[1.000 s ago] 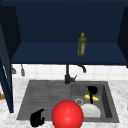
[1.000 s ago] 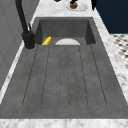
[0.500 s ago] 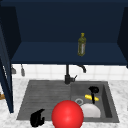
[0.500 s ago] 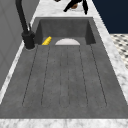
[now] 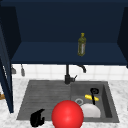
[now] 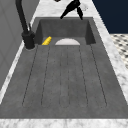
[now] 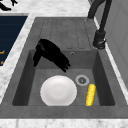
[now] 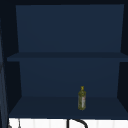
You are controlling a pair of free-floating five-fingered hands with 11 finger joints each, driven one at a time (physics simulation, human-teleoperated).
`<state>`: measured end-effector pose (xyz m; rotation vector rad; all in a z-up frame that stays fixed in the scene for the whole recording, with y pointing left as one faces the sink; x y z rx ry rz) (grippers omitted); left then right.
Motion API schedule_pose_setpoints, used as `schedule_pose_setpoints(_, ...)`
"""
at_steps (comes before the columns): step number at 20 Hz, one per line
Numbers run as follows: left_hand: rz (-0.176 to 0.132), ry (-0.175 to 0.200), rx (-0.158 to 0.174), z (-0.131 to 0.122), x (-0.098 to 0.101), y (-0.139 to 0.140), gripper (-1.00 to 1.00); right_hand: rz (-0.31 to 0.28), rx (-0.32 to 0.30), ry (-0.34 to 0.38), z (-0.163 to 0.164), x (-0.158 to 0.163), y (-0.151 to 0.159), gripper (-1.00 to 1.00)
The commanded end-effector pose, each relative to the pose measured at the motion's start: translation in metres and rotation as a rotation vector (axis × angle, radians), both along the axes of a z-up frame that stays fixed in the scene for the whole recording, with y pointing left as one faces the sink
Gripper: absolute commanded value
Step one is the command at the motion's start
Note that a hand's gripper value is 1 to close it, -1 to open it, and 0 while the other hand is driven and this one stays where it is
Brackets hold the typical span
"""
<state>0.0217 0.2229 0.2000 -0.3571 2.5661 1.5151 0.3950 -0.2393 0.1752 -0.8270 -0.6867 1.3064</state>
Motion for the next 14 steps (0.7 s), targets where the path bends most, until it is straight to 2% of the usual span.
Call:
schedule_pose_setpoints(1,0.0,0.0,0.0,0.0,0.0,0.0,0.0,-0.099,-0.01,0.052,-0.024,0.005,0.01,-1.0)
schedule_pose_setpoints(7,0.0,0.0,0.0,0.0,0.0,0.0,0.0,-0.192,-0.072,0.093,-0.061,0.013,0.022,-1.0)
schedule_pose_setpoints(11,0.0,0.0,0.0,0.0,0.0,0.0,0.0,-0.166,-0.112,0.195,-0.067,0.029,0.023,-1.0)
schedule_pose_setpoints(14,0.0,0.0,0.0,0.0,0.0,0.0,0.0,-0.125,-0.109,0.302,-0.062,0.041,0.022,-1.0)
